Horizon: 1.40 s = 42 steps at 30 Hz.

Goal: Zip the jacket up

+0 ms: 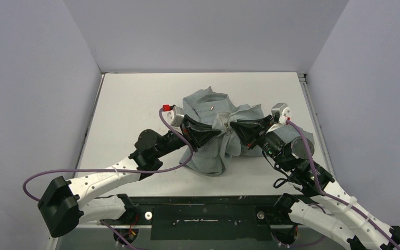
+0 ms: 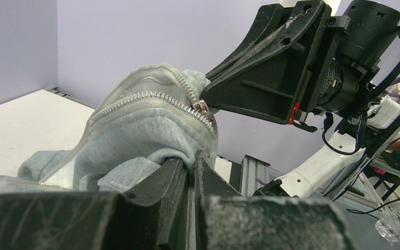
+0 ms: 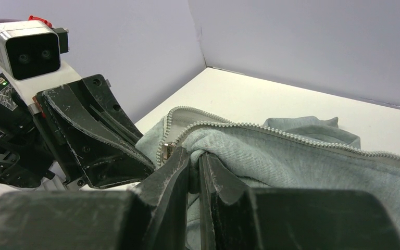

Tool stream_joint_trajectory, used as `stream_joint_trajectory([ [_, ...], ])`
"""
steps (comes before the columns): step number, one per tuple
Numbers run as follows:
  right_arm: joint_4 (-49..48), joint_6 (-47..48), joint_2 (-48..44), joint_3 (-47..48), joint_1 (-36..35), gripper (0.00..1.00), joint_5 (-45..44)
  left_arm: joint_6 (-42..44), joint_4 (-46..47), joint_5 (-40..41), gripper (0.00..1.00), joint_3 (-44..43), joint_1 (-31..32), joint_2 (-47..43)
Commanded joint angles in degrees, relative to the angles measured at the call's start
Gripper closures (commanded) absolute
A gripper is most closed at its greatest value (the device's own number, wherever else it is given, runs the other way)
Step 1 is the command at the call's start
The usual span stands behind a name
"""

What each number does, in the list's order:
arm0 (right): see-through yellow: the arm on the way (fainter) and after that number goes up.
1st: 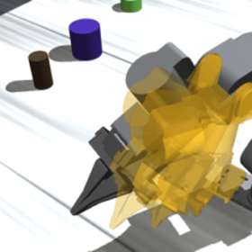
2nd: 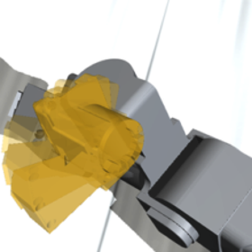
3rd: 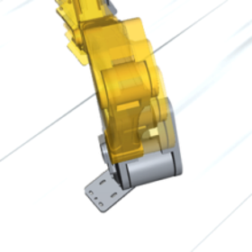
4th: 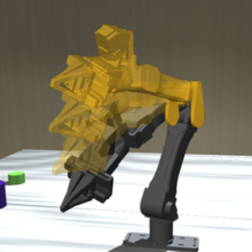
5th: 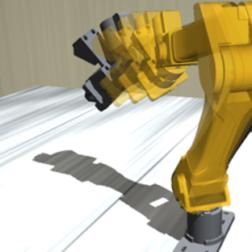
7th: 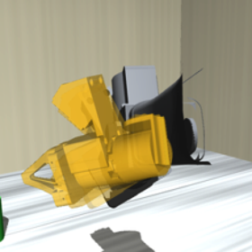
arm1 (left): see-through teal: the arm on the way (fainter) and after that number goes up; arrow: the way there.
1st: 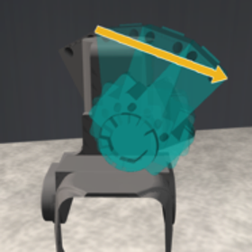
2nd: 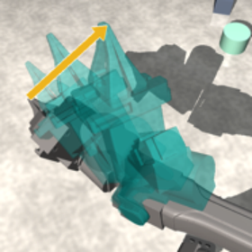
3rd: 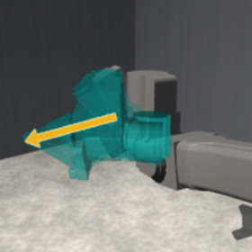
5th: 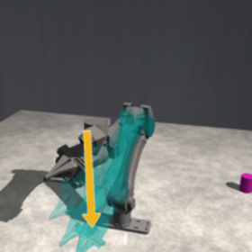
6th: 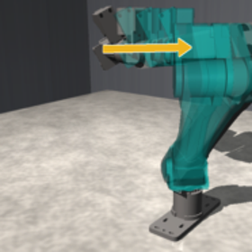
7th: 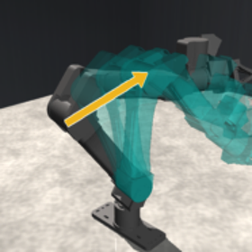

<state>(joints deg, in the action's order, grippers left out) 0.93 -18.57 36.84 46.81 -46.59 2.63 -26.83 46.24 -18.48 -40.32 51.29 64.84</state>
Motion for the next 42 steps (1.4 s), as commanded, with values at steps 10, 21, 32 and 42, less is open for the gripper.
stream_joint_trajectory([
  [10,-2.24,1.67,-2.12,1.06,-0.26,1.0,-0.23,1.09,1.51,8.33,1.0,-0.6,-0.15,-4.43],
  [21,-1.91,1.34,0.49,1.53,-0.31,1.0,4.12,0.8,2.34,8.75,1.0,-0.93,-0.21,-5.55],
  [32,-4.38,0.74,1.17,1.31,-0.3,1.0,4.68,-0.27,2.81,5.76,1.0,-1.2,-0.16,-3.94],
  [42,-4.68,0.59,-0.76,0.66,-0.28,1.0,2.25,-0.78,2.92,5.4,1.0,-0.91,-0.22,-3.23],
])
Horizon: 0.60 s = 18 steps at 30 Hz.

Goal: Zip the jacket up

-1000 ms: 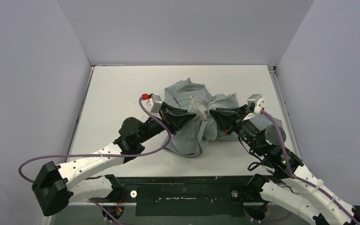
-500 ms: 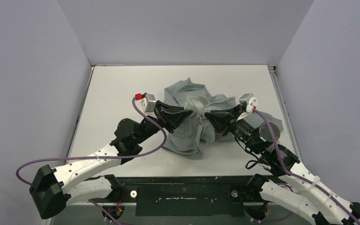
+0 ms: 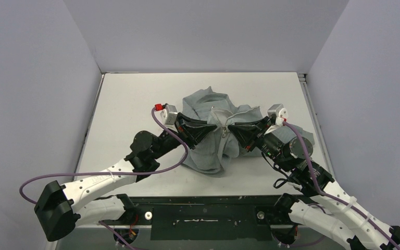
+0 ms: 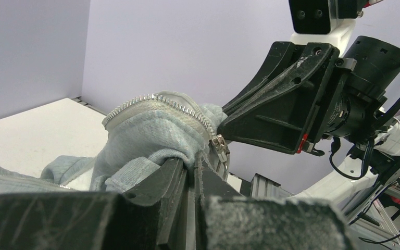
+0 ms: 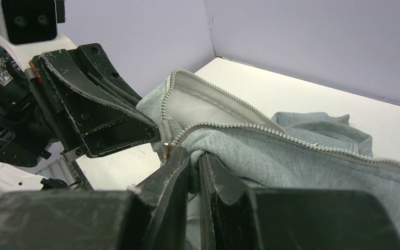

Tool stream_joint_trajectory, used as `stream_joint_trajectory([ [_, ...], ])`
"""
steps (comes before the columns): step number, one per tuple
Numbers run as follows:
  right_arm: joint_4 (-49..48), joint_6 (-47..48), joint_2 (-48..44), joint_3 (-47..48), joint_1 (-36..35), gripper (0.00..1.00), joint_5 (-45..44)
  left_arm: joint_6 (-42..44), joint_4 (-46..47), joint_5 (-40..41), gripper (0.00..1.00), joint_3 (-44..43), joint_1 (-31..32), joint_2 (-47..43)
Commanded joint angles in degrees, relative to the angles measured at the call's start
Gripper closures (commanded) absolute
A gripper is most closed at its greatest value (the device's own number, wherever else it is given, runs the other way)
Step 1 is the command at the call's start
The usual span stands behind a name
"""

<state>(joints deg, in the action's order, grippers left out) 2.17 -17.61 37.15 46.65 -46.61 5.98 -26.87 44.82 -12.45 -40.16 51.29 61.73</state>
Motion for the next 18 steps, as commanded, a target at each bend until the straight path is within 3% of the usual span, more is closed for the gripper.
stream_joint_trajectory([
  [1,-5.94,-0.33,-1.15,0.76,-0.24,1.0,-1.22,-0.74,4.44,-0.48,1.0,-1.04,-0.19,-0.12],
  [18,-6.39,-0.35,-1.15,0.36,-0.24,1.0,-3.39,-0.78,4.72,-2.51,1.0,-2.02,-0.2,1.09],
])
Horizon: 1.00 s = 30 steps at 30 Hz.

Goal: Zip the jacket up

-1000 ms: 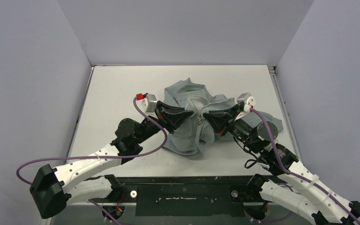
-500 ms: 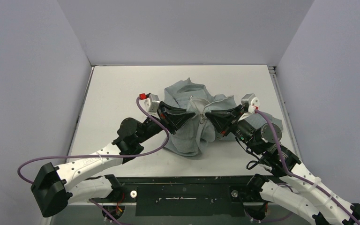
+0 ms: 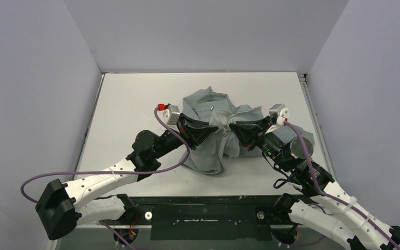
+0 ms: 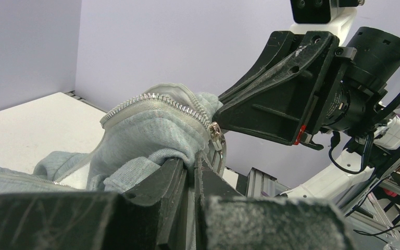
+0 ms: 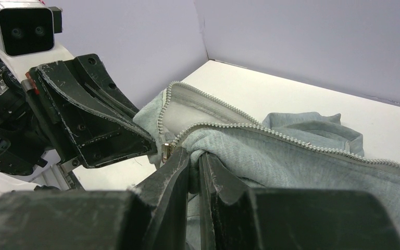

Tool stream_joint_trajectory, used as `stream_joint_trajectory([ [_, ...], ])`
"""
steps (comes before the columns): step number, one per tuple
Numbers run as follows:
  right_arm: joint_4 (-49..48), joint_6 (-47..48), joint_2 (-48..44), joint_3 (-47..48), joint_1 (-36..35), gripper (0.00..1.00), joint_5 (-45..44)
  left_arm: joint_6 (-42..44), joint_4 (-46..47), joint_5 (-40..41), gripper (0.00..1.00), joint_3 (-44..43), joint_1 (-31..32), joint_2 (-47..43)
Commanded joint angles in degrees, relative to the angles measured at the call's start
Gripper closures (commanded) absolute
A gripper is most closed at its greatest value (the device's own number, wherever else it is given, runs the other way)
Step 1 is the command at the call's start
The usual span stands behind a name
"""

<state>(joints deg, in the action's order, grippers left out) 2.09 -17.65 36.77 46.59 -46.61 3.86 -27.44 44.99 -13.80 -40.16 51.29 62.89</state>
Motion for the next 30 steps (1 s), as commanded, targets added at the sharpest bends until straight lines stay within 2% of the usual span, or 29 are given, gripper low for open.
stream_joint_trajectory([
  [1,-6.26,-0.18,-0.74,0.5,-0.24,1.0,-1.35,-0.24,4.53,-1.28,1.0,-2.1,-0.18,0.08],
  [6,-5.95,-0.11,-0.89,0.52,-0.29,1.0,-1.52,-0.24,4.59,-0.9,1.0,-2.17,-0.22,0.01],
  [13,-4.76,-0.31,-1.16,0.35,-0.24,1.0,-1.29,1.2,4.33,4.52,1.0,-0.65,-0.22,-3.02],
  [30,-5.25,-0.28,0.16,0.97,-0.24,1.0,0.29,0.95,3.67,0.28,1.0,-1.74,-0.17,-1.31],
])
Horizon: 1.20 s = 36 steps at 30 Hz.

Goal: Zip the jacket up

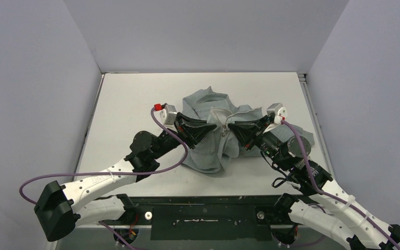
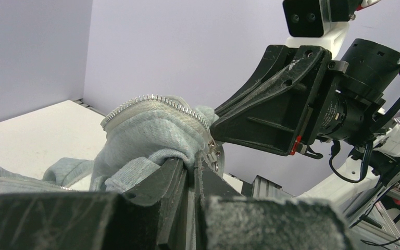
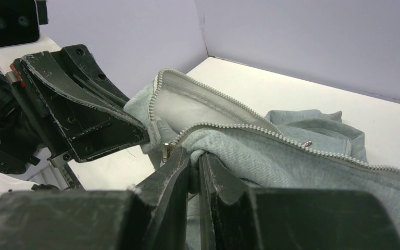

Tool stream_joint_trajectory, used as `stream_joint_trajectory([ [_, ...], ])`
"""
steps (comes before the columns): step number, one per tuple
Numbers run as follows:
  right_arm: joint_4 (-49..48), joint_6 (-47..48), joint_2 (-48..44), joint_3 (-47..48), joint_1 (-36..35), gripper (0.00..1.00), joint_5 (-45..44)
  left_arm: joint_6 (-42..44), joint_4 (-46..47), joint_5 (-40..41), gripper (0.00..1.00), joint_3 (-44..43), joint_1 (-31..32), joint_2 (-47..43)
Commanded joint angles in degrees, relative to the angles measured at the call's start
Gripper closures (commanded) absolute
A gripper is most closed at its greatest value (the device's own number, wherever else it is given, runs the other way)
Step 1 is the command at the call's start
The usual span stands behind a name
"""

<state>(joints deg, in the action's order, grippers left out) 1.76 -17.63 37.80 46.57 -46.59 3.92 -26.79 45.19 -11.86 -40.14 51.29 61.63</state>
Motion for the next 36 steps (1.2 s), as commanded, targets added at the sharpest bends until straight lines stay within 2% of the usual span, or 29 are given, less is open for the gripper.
stream_joint_trajectory([
  [1,-5.0,-0.3,-0.98,0.94,-0.26,1.0,0.06,0.28,3.43,-1.9,1.0,-1.81,-0.13,0.11],
  [21,-5.56,-0.35,-1.69,0.63,-0.26,1.0,-0.78,-0.01,3.05,-3.62,1.0,-2.44,-0.13,1.31],
  [25,-5.44,-0.21,-1.31,0.78,-0.26,1.0,-0.5,0.02,3.12,-3.24,1.0,-2.57,-0.13,1.1],
  [31,-5.09,-0.3,-1.5,0.64,-0.26,1.0,-0.63,1.05,2.76,1.49,1.0,-1.74,-0.14,-0.89],
  [36,-5.05,-0.48,-1.09,0.6,-0.26,1.0,-0.54,1.24,2.37,0.33,1.0,-2.26,-0.18,-0.75],
])
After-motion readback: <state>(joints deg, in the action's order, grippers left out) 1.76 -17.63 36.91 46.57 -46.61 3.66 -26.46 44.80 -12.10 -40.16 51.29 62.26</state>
